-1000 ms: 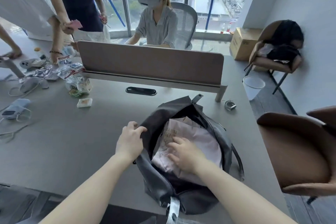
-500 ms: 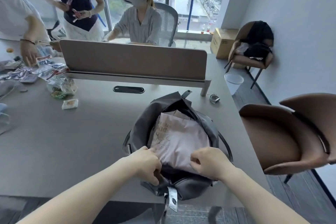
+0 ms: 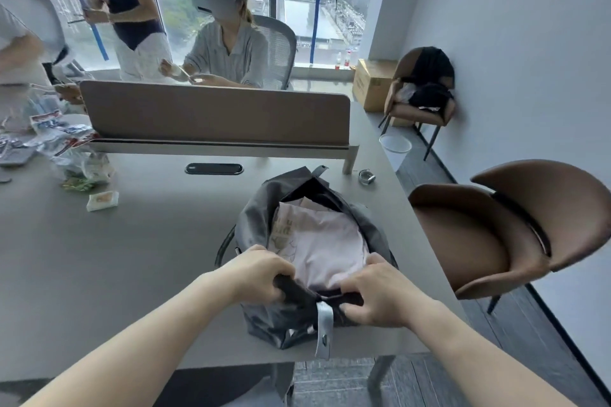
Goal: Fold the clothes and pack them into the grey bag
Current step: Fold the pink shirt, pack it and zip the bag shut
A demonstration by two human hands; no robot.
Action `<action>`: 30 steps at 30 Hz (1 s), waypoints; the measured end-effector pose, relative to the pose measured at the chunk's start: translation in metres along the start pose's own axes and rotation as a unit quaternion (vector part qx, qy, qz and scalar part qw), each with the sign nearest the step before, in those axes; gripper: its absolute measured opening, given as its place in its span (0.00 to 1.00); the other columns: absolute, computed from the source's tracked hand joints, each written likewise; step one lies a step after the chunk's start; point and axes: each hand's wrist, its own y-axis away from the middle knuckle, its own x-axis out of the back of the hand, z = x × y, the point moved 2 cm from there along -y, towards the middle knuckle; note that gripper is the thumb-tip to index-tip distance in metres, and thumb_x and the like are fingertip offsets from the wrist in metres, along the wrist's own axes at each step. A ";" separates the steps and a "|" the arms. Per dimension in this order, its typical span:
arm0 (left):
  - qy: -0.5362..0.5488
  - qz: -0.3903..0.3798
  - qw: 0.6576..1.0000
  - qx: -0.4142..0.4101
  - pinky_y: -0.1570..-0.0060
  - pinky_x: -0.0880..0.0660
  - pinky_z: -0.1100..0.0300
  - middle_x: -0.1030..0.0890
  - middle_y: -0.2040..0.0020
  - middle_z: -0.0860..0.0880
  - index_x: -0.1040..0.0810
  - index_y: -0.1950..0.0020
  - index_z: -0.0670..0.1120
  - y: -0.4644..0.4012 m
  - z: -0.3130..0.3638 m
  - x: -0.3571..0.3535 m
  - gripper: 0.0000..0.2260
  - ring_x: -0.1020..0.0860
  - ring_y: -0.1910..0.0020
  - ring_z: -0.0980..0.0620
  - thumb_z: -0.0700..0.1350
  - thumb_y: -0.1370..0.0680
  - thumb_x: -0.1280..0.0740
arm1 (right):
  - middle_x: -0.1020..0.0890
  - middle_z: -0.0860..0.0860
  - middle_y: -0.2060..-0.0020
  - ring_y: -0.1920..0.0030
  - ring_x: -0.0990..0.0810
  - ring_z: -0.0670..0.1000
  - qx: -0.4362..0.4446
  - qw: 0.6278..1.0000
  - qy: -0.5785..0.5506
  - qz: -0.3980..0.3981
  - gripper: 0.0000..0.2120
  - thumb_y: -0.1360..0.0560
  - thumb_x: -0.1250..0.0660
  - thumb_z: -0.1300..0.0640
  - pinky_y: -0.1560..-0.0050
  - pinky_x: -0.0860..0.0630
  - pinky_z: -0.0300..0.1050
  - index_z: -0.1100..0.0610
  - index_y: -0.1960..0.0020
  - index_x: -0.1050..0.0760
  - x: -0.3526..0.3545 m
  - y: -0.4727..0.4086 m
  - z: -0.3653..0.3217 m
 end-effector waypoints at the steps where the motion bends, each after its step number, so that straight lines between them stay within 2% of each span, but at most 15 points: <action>1: -0.005 0.004 1.000 0.002 0.50 0.37 0.61 0.23 0.65 0.50 0.32 0.63 0.48 0.000 -0.001 -0.002 0.07 0.27 0.62 0.48 0.49 0.33 0.35 | 0.19 0.47 0.64 0.62 0.27 0.50 -0.013 1.000 0.022 -0.001 0.16 0.29 0.42 0.41 0.49 0.39 0.42 0.47 0.49 0.23 0.002 0.007 0.005; 3: -0.013 0.002 1.000 0.010 0.51 0.40 0.62 0.23 0.64 0.50 0.32 0.63 0.48 0.000 -0.003 -0.005 0.08 0.27 0.60 0.47 0.49 0.32 0.34 | 0.19 0.49 0.64 0.61 0.25 0.52 -0.057 0.997 0.049 -0.008 0.14 0.29 0.41 0.42 0.49 0.37 0.45 0.49 0.55 0.22 0.001 0.020 0.023; 5: -0.015 -0.002 1.000 0.015 0.50 0.39 0.62 0.22 0.63 0.49 0.30 0.62 0.46 -0.003 -0.004 -0.009 0.10 0.26 0.59 0.47 0.52 0.31 0.34 | 0.19 0.48 0.65 0.59 0.23 0.52 -0.089 0.993 0.076 -0.002 0.07 0.31 0.38 0.48 0.47 0.35 0.48 0.50 0.62 0.27 -0.002 0.030 0.041; 7: -0.009 -0.003 1.000 0.016 0.47 0.36 0.61 0.23 0.63 0.49 0.29 0.62 0.46 -0.010 0.000 -0.006 0.16 0.27 0.59 0.48 0.58 0.30 0.37 | 0.20 0.47 0.65 0.57 0.22 0.51 -0.107 0.990 0.087 0.000 0.02 0.32 0.38 0.52 0.41 0.33 0.50 0.50 0.63 0.29 -0.004 0.032 0.052; 9: 0.029 -0.003 0.999 0.027 0.53 0.36 0.62 0.24 0.62 0.50 0.29 0.63 0.46 -0.020 0.004 0.002 0.20 0.27 0.59 0.49 0.63 0.29 0.40 | 0.23 0.45 0.67 0.58 0.23 0.50 -0.092 0.991 0.085 0.057 0.03 0.35 0.37 0.56 0.40 0.33 0.48 0.50 0.64 0.30 -0.003 0.028 0.056; 11: 0.092 0.009 0.995 0.045 0.58 0.37 0.63 0.25 0.61 0.51 0.27 0.64 0.48 -0.031 0.007 0.012 0.17 0.27 0.58 0.51 0.62 0.29 0.38 | 0.26 0.44 0.69 0.60 0.25 0.50 -0.056 0.987 0.060 0.141 0.06 0.38 0.35 0.60 0.46 0.33 0.45 0.50 0.66 0.30 0.006 0.019 0.053; 13: 0.113 0.023 0.992 0.057 0.55 0.36 0.61 0.27 0.62 0.53 0.28 0.66 0.51 -0.040 0.008 0.017 0.13 0.27 0.59 0.53 0.59 0.30 0.37 | 0.26 0.43 0.69 0.58 0.26 0.50 -0.017 0.984 0.035 0.172 0.05 0.37 0.35 0.60 0.50 0.33 0.44 0.51 0.65 0.28 0.010 0.006 0.051; 15: 0.067 0.006 0.995 0.079 0.49 0.33 0.58 0.27 0.61 0.56 0.28 0.64 0.53 -0.046 0.006 0.015 0.10 0.27 0.58 0.54 0.58 0.28 0.37 | 0.24 0.43 0.66 0.55 0.26 0.50 0.002 0.989 0.018 0.147 0.01 0.33 0.35 0.53 0.49 0.31 0.45 0.50 0.63 0.26 0.007 -0.006 0.053; 17: -0.004 -0.008 0.990 0.139 0.44 0.32 0.54 0.26 0.54 0.55 0.23 0.57 0.53 -0.052 0.000 0.008 0.09 0.26 0.51 0.51 0.56 0.25 0.38 | 0.22 0.42 0.59 0.49 0.28 0.49 -0.012 0.996 -0.011 0.093 0.11 0.29 0.39 0.42 0.45 0.31 0.47 0.48 0.60 0.23 -0.001 -0.019 0.064; 19: -0.056 0.016 0.972 0.229 0.44 0.31 0.52 0.26 0.46 0.51 0.23 0.48 0.52 -0.057 -0.005 0.004 0.11 0.28 0.43 0.48 0.56 0.23 0.40 | 0.22 0.42 0.50 0.45 0.29 0.48 -0.066 0.991 -0.088 0.069 0.19 0.28 0.44 0.35 0.42 0.33 0.47 0.47 0.56 0.21 -0.006 -0.031 0.078; 21: -0.059 0.043 0.944 0.321 0.44 0.30 0.50 0.29 0.41 0.48 0.27 0.40 0.50 -0.063 -0.007 0.002 0.16 0.31 0.40 0.45 0.57 0.23 0.41 | 0.24 0.44 0.45 0.43 0.28 0.50 -0.122 0.981 -0.127 0.083 0.18 0.25 0.41 0.37 0.43 0.31 0.48 0.48 0.49 0.22 -0.007 -0.046 0.096; 23: -0.069 0.026 0.917 0.392 0.43 0.30 0.50 0.31 0.37 0.46 0.31 0.35 0.49 -0.071 -0.007 -0.001 0.20 0.33 0.38 0.43 0.57 0.23 0.40 | 0.26 0.49 0.41 0.41 0.28 0.54 -0.173 0.976 -0.110 0.077 0.18 0.24 0.39 0.40 0.44 0.28 0.51 0.49 0.40 0.27 -0.008 -0.061 0.114; 26: -0.145 -0.047 0.872 0.465 0.31 0.41 0.43 0.43 0.24 0.41 0.40 0.26 0.51 -0.084 -0.009 -0.011 0.28 0.43 0.27 0.38 0.57 0.24 0.41 | 0.31 0.53 0.35 0.36 0.29 0.57 -0.221 0.967 -0.121 -0.031 0.27 0.25 0.39 0.39 0.43 0.27 0.52 0.49 0.30 0.38 -0.012 -0.082 0.134; 28: -0.162 -0.094 0.841 0.508 0.28 0.53 0.35 0.57 0.21 0.40 0.52 0.21 0.52 -0.090 -0.008 -0.018 0.34 0.55 0.24 0.34 0.57 0.23 0.40 | 0.31 0.54 0.35 0.38 0.26 0.58 -0.217 0.966 -0.110 -0.090 0.27 0.25 0.39 0.42 0.47 0.27 0.51 0.50 0.30 0.40 -0.018 -0.093 0.140; 30: -0.171 -0.118 0.822 0.530 0.29 0.55 0.33 0.64 0.22 0.40 0.59 0.21 0.53 -0.089 -0.007 -0.019 0.37 0.58 0.24 0.32 0.57 0.22 0.40 | 0.29 0.54 0.37 0.41 0.24 0.58 -0.209 0.969 -0.098 -0.087 0.21 0.25 0.40 0.49 0.51 0.28 0.49 0.53 0.35 0.36 -0.019 -0.100 0.140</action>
